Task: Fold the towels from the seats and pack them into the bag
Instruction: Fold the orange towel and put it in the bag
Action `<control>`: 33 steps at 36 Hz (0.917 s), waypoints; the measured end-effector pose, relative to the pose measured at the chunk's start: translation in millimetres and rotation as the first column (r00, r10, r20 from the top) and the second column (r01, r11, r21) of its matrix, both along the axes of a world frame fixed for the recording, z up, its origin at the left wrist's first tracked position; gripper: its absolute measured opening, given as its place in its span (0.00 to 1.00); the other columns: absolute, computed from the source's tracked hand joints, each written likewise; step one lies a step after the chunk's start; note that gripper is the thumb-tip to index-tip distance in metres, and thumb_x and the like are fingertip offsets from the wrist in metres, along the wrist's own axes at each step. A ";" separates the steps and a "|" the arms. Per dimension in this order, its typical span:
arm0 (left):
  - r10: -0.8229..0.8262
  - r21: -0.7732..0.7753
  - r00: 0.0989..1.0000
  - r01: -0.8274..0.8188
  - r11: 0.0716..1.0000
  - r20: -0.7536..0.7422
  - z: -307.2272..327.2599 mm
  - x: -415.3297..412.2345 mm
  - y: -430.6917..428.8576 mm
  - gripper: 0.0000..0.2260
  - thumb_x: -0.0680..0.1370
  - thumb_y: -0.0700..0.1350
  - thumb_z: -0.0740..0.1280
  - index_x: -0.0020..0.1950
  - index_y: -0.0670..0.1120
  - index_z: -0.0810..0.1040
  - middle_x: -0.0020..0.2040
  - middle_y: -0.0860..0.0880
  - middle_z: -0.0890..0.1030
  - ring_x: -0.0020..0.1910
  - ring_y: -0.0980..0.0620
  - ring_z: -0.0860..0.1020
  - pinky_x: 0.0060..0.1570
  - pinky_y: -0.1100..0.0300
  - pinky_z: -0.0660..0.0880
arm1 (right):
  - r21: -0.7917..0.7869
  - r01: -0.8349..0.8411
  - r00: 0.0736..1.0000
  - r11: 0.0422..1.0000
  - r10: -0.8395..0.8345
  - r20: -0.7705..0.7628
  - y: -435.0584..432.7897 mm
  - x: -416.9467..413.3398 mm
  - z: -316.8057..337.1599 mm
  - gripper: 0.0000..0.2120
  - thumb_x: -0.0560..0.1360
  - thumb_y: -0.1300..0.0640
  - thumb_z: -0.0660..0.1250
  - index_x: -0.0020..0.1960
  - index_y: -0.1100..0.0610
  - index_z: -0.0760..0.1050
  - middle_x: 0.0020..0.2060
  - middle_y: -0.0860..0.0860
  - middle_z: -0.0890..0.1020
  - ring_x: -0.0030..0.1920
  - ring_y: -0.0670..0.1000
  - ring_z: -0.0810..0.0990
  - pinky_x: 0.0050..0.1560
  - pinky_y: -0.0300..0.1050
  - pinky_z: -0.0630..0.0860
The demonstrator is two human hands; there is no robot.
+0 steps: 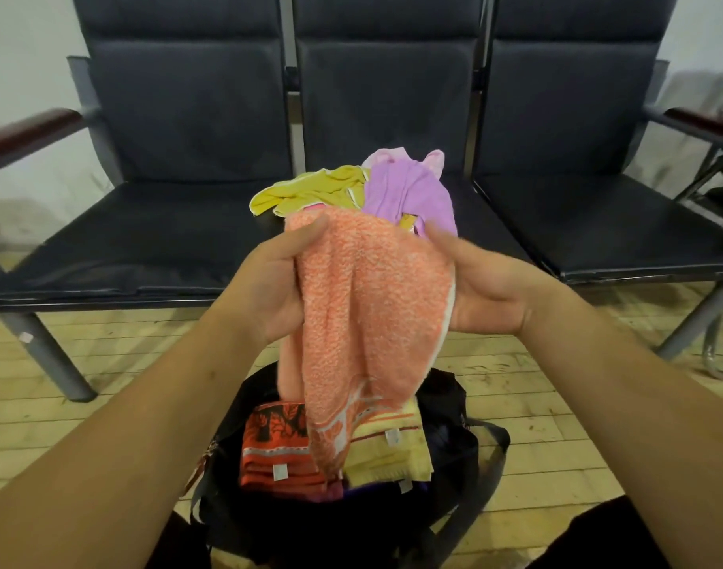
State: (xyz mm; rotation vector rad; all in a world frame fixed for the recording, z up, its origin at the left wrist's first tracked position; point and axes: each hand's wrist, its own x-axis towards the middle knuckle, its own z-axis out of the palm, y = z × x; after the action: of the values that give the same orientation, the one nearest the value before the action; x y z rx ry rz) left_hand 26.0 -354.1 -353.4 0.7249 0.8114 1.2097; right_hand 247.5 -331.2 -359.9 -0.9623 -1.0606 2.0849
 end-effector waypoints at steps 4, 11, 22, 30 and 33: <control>-0.081 0.095 0.977 0.102 0.990 -0.198 1.9 -9.7 1.3 0.18 0.73 0.38 0.67 0.63 0.40 0.77 0.52 0.46 0.85 0.49 0.49 0.84 0.51 0.54 0.82 | 0.095 0.131 0.991 0.987 -0.131 -0.007 0.2 -5.6 4.2 0.22 0.74 0.59 0.68 0.67 0.63 0.76 0.60 0.57 0.83 0.58 0.55 0.83 0.57 0.50 0.81; 0.060 0.162 0.898 0.013 0.987 -0.436 -3.2 -24.6 13.5 0.15 0.77 0.45 0.68 0.57 0.36 0.81 0.46 0.47 0.85 0.42 0.53 0.83 0.41 0.58 0.78 | 0.236 0.357 0.921 0.904 -0.382 0.072 4.6 -8.6 4.7 0.19 0.74 0.58 0.73 0.61 0.67 0.79 0.58 0.63 0.83 0.53 0.58 0.84 0.53 0.53 0.83; 0.403 0.466 0.622 -0.068 0.882 -0.671 -2.9 -30.8 15.1 0.07 0.80 0.49 0.67 0.52 0.50 0.85 0.42 0.57 0.85 0.43 0.60 0.81 0.48 0.63 0.77 | 0.603 0.273 0.851 0.749 -0.481 0.212 1.5 6.6 16.4 0.06 0.80 0.61 0.66 0.53 0.55 0.82 0.48 0.52 0.87 0.51 0.52 0.86 0.55 0.50 0.82; 0.390 0.489 0.768 -0.115 0.865 -0.509 -2.4 -26.5 13.3 0.07 0.80 0.46 0.67 0.52 0.52 0.85 0.51 0.53 0.85 0.53 0.56 0.82 0.48 0.68 0.77 | 0.673 0.357 0.799 0.648 -0.585 0.139 -2.4 6.5 20.4 0.05 0.78 0.57 0.70 0.53 0.55 0.83 0.48 0.51 0.87 0.51 0.50 0.86 0.52 0.47 0.83; 0.421 0.516 0.774 -0.145 0.844 -0.472 -1.3 -25.1 12.0 0.07 0.80 0.46 0.67 0.52 0.53 0.84 0.53 0.48 0.85 0.57 0.45 0.81 0.57 0.54 0.80 | 0.739 0.372 0.755 0.562 -0.646 0.111 -4.1 4.6 22.5 0.06 0.77 0.56 0.71 0.54 0.54 0.83 0.50 0.48 0.86 0.51 0.46 0.85 0.49 0.40 0.82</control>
State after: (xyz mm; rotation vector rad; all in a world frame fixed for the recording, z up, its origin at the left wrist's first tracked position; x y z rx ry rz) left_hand 1.0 -342.1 -354.7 1.4425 1.1872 1.5139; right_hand 252.1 -335.3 -337.4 -1.1116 -1.3758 0.8906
